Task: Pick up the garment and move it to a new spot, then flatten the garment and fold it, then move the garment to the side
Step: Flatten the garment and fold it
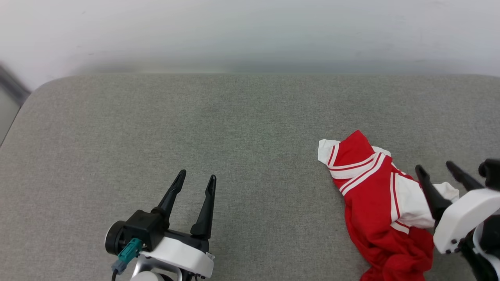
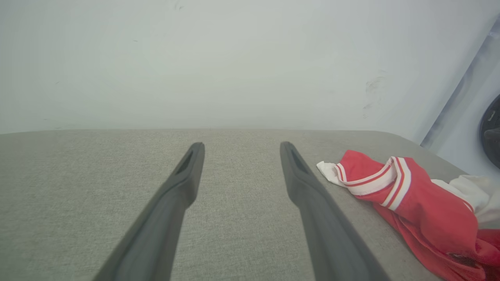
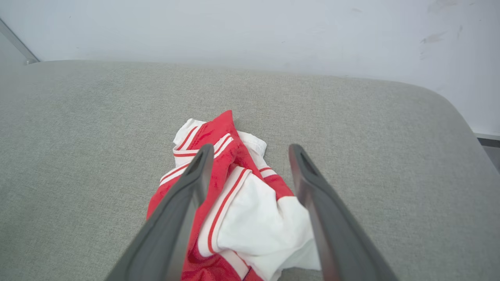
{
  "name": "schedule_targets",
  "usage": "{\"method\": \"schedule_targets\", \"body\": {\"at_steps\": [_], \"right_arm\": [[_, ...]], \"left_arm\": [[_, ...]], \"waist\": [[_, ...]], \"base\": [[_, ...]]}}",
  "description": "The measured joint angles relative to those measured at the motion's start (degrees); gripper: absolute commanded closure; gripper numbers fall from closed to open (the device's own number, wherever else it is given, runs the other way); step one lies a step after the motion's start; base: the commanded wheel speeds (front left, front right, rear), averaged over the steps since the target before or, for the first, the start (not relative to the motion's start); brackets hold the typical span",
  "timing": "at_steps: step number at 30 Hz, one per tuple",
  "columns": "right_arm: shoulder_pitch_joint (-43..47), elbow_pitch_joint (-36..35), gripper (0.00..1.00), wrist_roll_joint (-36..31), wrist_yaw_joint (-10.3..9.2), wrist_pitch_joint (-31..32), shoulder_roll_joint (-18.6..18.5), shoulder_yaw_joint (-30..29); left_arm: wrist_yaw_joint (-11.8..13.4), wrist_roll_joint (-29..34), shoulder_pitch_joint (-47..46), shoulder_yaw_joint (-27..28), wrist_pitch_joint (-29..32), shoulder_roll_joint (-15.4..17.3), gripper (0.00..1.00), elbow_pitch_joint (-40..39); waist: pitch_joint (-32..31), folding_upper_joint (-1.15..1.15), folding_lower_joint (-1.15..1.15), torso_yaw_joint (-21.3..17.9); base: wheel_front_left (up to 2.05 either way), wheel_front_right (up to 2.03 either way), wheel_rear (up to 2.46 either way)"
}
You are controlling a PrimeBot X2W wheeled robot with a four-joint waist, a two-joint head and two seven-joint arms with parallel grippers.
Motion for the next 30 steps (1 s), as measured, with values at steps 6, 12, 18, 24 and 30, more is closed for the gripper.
{"method": "schedule_targets", "body": {"at_steps": [6, 12, 18, 24, 30], "right_arm": [[3.43, -1.09, 0.00, -0.64, 0.00, 1.12, 1.08, 1.49], [5.25, -2.32, 0.00, 1.26, 0.00, 14.73, 0.34, 3.99], [5.08, -1.14, 0.00, 0.41, 0.00, 24.73, -1.47, 5.43], [3.74, 5.04, 0.00, -1.63, 0.00, 25.63, -1.62, 5.75], [2.30, 10.82, 0.00, -2.08, -0.01, 23.87, -1.56, 6.82]], "left_arm": [[0.00, 0.04, 0.34, -0.64, 0.00, -0.10, 0.00, -0.03], [0.00, 0.04, 0.60, -1.44, 0.00, -0.09, 0.00, 0.05], [0.00, -0.09, -0.05, -2.21, 0.00, -0.10, 0.00, 0.42], [0.00, -0.18, -0.71, -2.49, 0.00, -0.14, 0.00, 0.75], [0.00, -0.43, -1.35, -2.89, 0.00, -0.15, 0.00, 0.90]], "waist": [[-0.64, 0.00, 0.00, -0.30], [-0.07, 0.00, 0.00, 0.19], [1.51, 0.00, 0.01, 1.95], [3.26, 0.00, 0.01, 4.63], [4.90, 0.00, 0.01, 6.96]], "base": [[0.00, 0.00, 0.00], [0.00, 0.00, 0.00], [0.00, 0.00, 0.00], [0.00, 0.00, 0.00], [0.00, 0.00, 0.00]]}}
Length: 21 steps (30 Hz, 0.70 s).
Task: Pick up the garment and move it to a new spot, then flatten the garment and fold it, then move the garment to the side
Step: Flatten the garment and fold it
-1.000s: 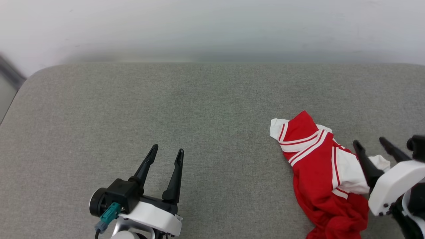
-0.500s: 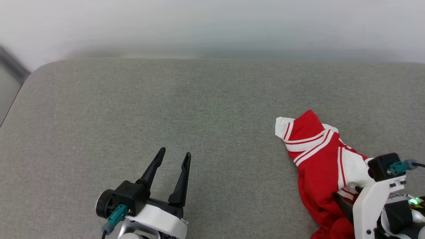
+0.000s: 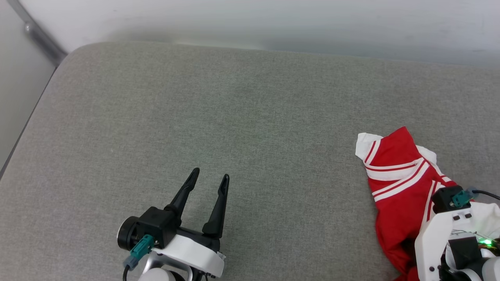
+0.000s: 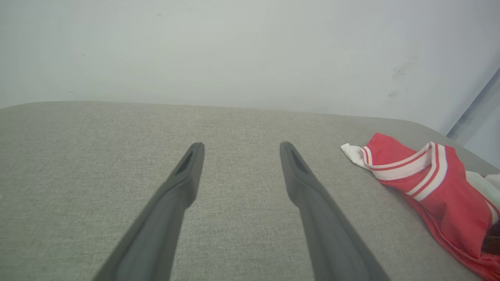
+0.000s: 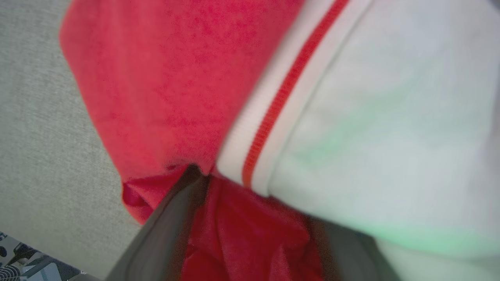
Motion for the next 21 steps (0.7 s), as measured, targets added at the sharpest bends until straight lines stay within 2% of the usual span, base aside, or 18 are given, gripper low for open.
{"method": "schedule_targets", "body": {"at_steps": [1, 2, 3, 4, 5, 12, 21], "right_arm": [[-0.40, 0.74, 0.00, 0.09, -0.08, -0.48, 0.04, 0.19], [-0.66, 1.42, 0.44, 0.18, -0.11, -0.80, 0.03, 0.59], [-0.91, 1.94, 0.44, 0.46, -0.15, -1.03, 0.01, 0.87], [-1.23, 2.44, 0.89, 0.75, -0.19, -1.64, -0.02, 1.14], [-1.57, 2.88, 1.00, 0.99, -0.19, -2.30, -0.07, 1.43], [-5.10, 4.31, 1.00, 2.72, -0.11, -7.46, 1.22, 4.61], [-14.36, 6.47, 1.00, 1.19, 0.01, -9.24, 3.79, 13.43]], "left_arm": [[0.00, -0.04, -0.08, -0.04, 0.00, 0.00, 0.00, 0.00], [0.00, -0.05, -0.09, -0.13, 0.00, 0.00, 0.00, 0.02], [0.00, -0.05, -0.10, -0.21, 0.00, 0.00, 0.00, 0.07], [0.00, -0.05, -0.17, -0.33, 0.00, -0.01, 0.00, 0.12], [0.00, -0.05, -0.33, -0.42, 0.00, -0.02, 0.00, 0.21], [0.00, -0.05, -0.47, -0.51, 0.00, -0.05, 0.00, 0.75], [0.00, -0.09, -0.29, -0.73, 0.00, -0.20, 0.00, 0.62]], "waist": [[0.17, 0.00, 0.00, 0.28], [0.32, 0.00, 0.00, 0.53], [0.45, 0.00, 0.00, 0.76], [0.54, 0.00, 0.00, 0.96], [0.57, 0.00, 0.00, 1.16], [-0.85, 0.00, 0.00, 1.91], [-1.69, 0.00, 0.00, 2.98]], "base": [[0.00, 0.00, 0.00], [0.00, 0.00, 0.00], [0.00, 0.00, 0.00], [0.00, 0.00, 0.00], [0.00, 0.00, 0.00], [0.00, 0.00, 0.00], [0.00, 0.00, 0.00]]}}
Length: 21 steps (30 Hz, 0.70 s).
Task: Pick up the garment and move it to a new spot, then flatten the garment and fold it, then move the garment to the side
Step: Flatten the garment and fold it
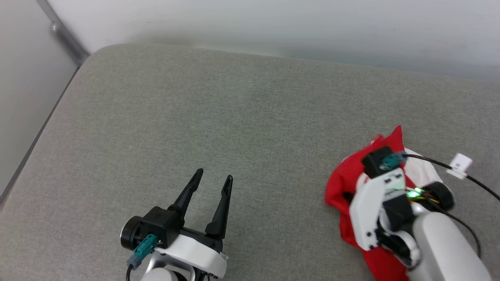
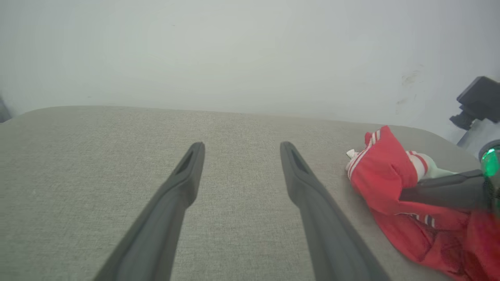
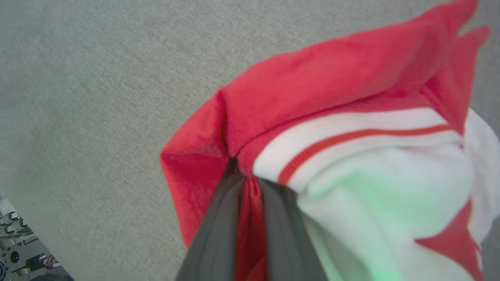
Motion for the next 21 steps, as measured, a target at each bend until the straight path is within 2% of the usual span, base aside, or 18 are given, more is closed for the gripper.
{"method": "schedule_targets", "body": {"at_steps": [8, 9, 10, 15, 21], "right_arm": [[-9.20, 11.38, 1.00, -1.08, -0.01, -3.87, 5.73, 7.93], [-10.07, 12.79, 0.58, -1.20, 0.00, -4.44, 5.87, 9.51], [-10.79, 14.18, 0.00, -1.21, 0.00, -5.02, 6.21, 10.66], [-13.48, 17.59, 0.00, 1.35, 0.00, -8.32, 6.44, 15.17], [-14.62, 15.70, 0.00, 4.58, 0.00, -10.92, 3.74, 17.59]], "left_arm": [[0.00, -0.24, -0.02, -0.09, -0.01, -0.23, 0.00, 0.26], [0.00, -0.30, -0.02, -0.11, 0.00, -0.25, 0.00, 0.30], [0.00, -0.32, -0.02, 0.03, 0.00, -0.27, 0.00, 0.32], [0.00, -0.30, 0.20, 0.69, 0.00, -0.38, 0.00, 0.44], [0.00, 0.10, 0.96, 2.32, 0.00, -0.40, 0.00, 0.24]], "waist": [[0.29, 0.00, 0.00, 2.32], [0.25, 0.00, 0.00, 2.65], [0.20, 0.00, 0.00, 2.93], [-0.87, 0.00, 0.00, 3.48], [-2.93, 0.00, 0.00, 2.26]], "base": [[0.00, 0.00, 0.00], [0.00, 0.00, 0.00], [0.00, 0.00, 0.00], [0.00, 0.00, 0.00], [0.00, 0.00, 0.00]]}}
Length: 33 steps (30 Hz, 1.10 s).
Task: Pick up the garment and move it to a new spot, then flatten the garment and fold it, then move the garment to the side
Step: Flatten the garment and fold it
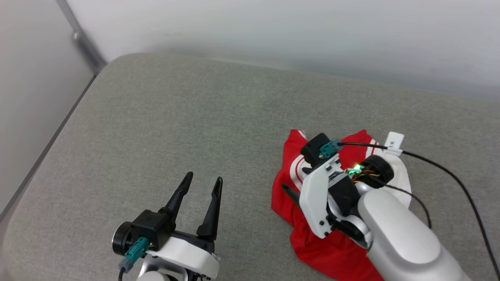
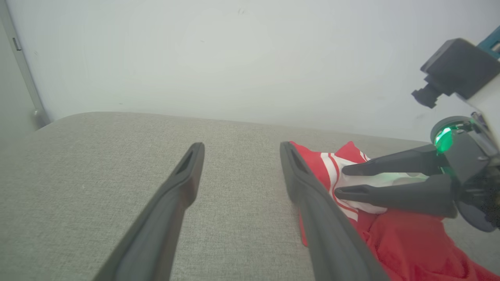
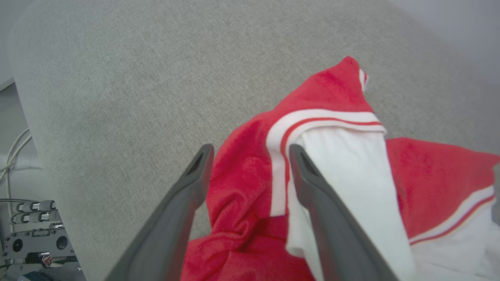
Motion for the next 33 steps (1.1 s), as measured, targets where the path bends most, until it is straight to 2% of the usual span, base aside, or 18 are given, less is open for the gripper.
{"method": "schedule_targets", "body": {"at_steps": [5, 10, 14, 20, 24, 30, 33], "right_arm": [[1.18, -6.11, 0.00, 1.47, 0.00, -0.27, -4.42, -1.75], [6.32, -14.02, 0.00, 1.35, 0.00, -1.14, -8.02, -9.02], [11.51, -20.52, 0.00, 0.26, 0.00, -3.82, -8.72, -15.96], [19.03, -27.28, 0.00, -1.94, 0.00, -12.41, -7.43, -26.93], [24.77, -29.30, 0.00, -2.87, 0.00, -18.70, -4.22, -32.55], [30.98, -30.99, 0.00, -3.98, 0.00, -26.74, 0.25, -35.90], [32.15, -31.00, 0.00, -4.28, 0.00, -27.96, 1.21, -36.35]], "left_arm": [[0.00, 0.36, 0.71, 1.41, 0.00, -0.01, 0.00, -0.86], [0.00, 0.41, 1.27, 2.36, 0.00, -0.05, 0.00, -1.71], [0.00, 0.35, 1.76, 3.01, 0.00, -0.11, 0.00, -2.66], [0.00, 0.33, 1.83, 3.16, 0.00, -0.22, 0.00, -3.47], [0.00, 0.32, 1.89, 2.81, -0.01, -0.25, 0.00, -3.67], [0.00, 0.33, 2.87, 1.76, -0.01, -0.08, 0.00, -3.56], [0.00, 0.34, 3.19, 1.45, 0.00, 0.27, 0.00, -3.56]], "waist": [[-1.78, 0.00, 0.00, -2.22], [-3.45, 0.00, 0.00, -4.68], [-4.14, 0.00, 0.00, -6.85], [-4.18, 0.00, 0.00, -9.40], [-3.76, 0.00, 0.00, -10.28], [-3.30, 0.00, 0.00, -11.15], [-3.09, 0.00, 0.00, -11.70]], "base": [[0.00, 0.00, 0.00], [0.00, 0.00, 0.00], [0.00, 0.00, 0.00], [0.00, 0.00, 0.00], [0.00, 0.00, 0.00], [0.00, 0.00, 0.00], [0.00, 0.00, 0.00]]}}
